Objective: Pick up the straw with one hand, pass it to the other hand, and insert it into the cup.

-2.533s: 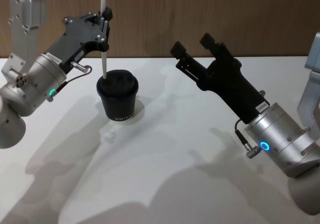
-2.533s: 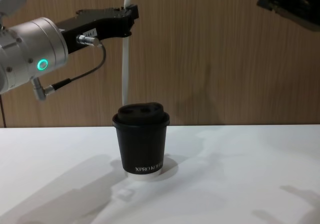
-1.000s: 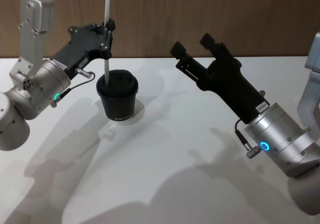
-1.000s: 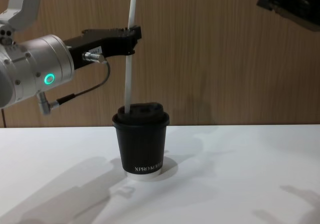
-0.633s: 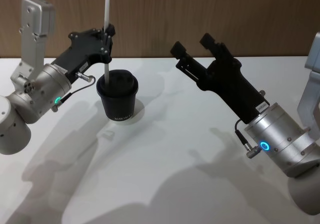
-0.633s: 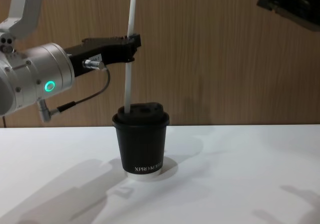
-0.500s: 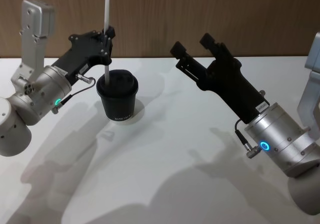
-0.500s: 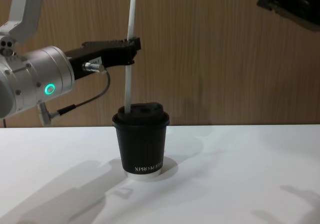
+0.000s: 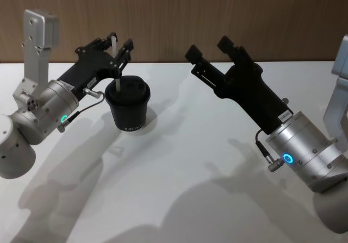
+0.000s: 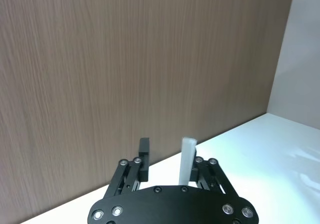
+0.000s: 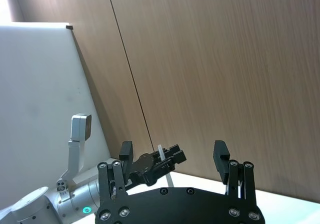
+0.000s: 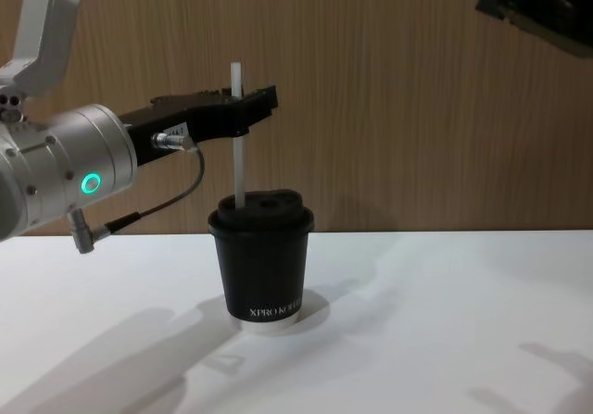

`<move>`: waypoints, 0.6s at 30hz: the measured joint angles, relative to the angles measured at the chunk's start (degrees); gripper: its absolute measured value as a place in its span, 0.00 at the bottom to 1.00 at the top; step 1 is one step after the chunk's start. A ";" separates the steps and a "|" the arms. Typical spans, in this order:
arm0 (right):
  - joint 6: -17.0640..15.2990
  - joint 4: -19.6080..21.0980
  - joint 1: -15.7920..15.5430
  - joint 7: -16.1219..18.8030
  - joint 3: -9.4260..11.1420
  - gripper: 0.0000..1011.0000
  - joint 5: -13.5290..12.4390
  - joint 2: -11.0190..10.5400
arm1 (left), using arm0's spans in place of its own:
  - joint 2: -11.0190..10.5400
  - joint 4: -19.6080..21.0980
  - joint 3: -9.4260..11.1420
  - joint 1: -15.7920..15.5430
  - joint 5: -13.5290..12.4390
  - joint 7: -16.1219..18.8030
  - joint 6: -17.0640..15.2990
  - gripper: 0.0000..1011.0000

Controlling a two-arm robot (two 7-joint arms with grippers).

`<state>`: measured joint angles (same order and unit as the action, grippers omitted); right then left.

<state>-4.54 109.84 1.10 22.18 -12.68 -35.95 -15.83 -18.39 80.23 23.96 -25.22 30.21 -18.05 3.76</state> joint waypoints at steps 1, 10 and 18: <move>0.00 0.00 0.00 0.00 0.00 0.99 0.00 0.00 | 0.00 0.17 -0.04 0.14 -0.03 0.10 -0.04 0.41; 0.00 0.00 0.00 0.00 0.00 0.99 0.00 0.00 | -0.26 3.71 -0.66 2.77 -1.21 2.36 -0.55 0.71; 0.00 0.00 0.00 0.00 0.00 0.99 0.00 0.00 | -0.79 8.62 -1.56 6.63 -3.02 6.06 -1.31 0.93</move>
<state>-4.54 109.84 1.10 22.18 -12.68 -35.95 -15.83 -19.18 88.85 22.41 -18.58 27.19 -11.99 2.45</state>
